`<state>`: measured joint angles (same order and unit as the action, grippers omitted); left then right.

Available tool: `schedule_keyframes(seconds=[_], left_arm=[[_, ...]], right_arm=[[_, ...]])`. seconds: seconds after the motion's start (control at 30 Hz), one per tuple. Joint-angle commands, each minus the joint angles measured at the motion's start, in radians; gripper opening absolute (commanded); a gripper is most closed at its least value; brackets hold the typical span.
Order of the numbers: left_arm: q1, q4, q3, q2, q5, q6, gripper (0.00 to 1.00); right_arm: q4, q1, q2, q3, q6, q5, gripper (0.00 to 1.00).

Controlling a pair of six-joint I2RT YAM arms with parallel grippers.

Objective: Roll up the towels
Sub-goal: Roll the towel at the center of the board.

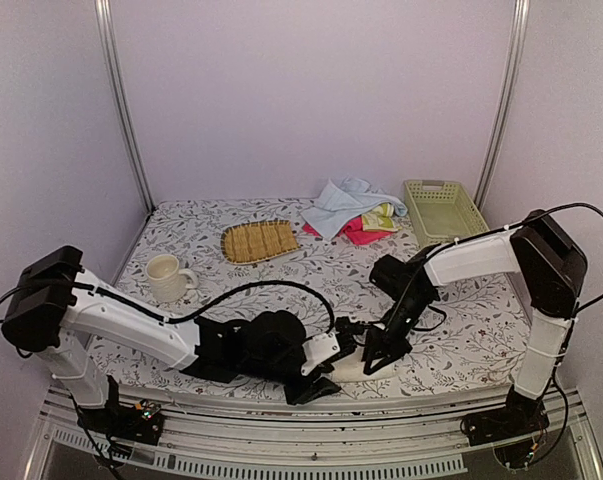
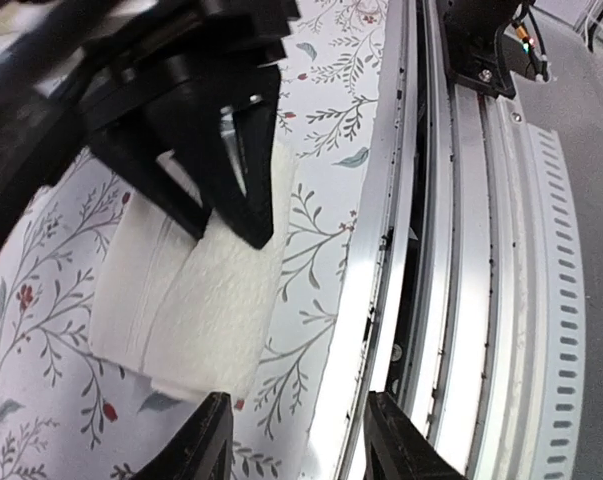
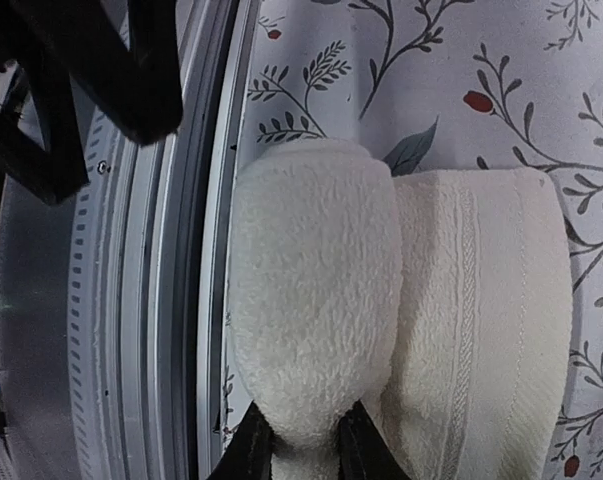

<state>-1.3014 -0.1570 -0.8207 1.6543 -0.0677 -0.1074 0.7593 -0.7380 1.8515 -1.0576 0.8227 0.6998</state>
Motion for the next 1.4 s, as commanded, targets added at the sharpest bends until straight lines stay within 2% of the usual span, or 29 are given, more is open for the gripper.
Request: schedule_keyframes(seconds=[0.0, 0.3, 0.47, 0.6, 0.73, 0.87, 0.93, 1.0, 1.17, 1.37], left_arm=[[-0.062, 0.016, -0.103, 0.107, 0.169, 0.138, 0.46], [-0.115, 0.017, -0.204, 0.228, 0.418, 0.322, 0.52], [-0.115, 0.036, -0.239, 0.284, 0.467, 0.399, 0.52], [-0.116, 0.065, -0.264, 0.303, 0.418, 0.404, 0.47], [-0.114, 0.092, -0.291, 0.345, 0.377, 0.385, 0.36], [-0.112, 0.154, -0.321, 0.372, 0.352, 0.368, 0.23], [-0.113, 0.172, -0.324, 0.371, 0.342, 0.36, 0.19], [-0.112, 0.188, -0.324, 0.364, 0.334, 0.35, 0.16], [-0.109, 0.241, -0.336, 0.346, 0.272, 0.32, 0.12], [-0.073, 0.383, -0.442, 0.38, 0.065, 0.234, 0.12]], right_arm=[[0.218, 0.055, 0.147, -0.044, 0.09, 0.108, 0.2], [0.242, 0.064, 0.203, -0.073, 0.103, 0.122, 0.2], [0.242, 0.065, 0.211, -0.074, 0.103, 0.125, 0.2], [0.236, 0.065, 0.201, -0.076, 0.099, 0.124, 0.21], [0.233, 0.064, 0.186, -0.08, 0.092, 0.121, 0.24], [0.243, 0.066, 0.103, -0.077, 0.111, 0.117, 0.32], [0.263, 0.07, 0.041, -0.086, 0.114, 0.114, 0.4], [0.29, 0.078, -0.025, -0.104, 0.116, 0.107, 0.47], [0.32, 0.11, -0.197, -0.139, 0.067, 0.046, 0.52], [0.254, 0.116, -0.438, -0.112, -0.054, -0.015, 0.54]])
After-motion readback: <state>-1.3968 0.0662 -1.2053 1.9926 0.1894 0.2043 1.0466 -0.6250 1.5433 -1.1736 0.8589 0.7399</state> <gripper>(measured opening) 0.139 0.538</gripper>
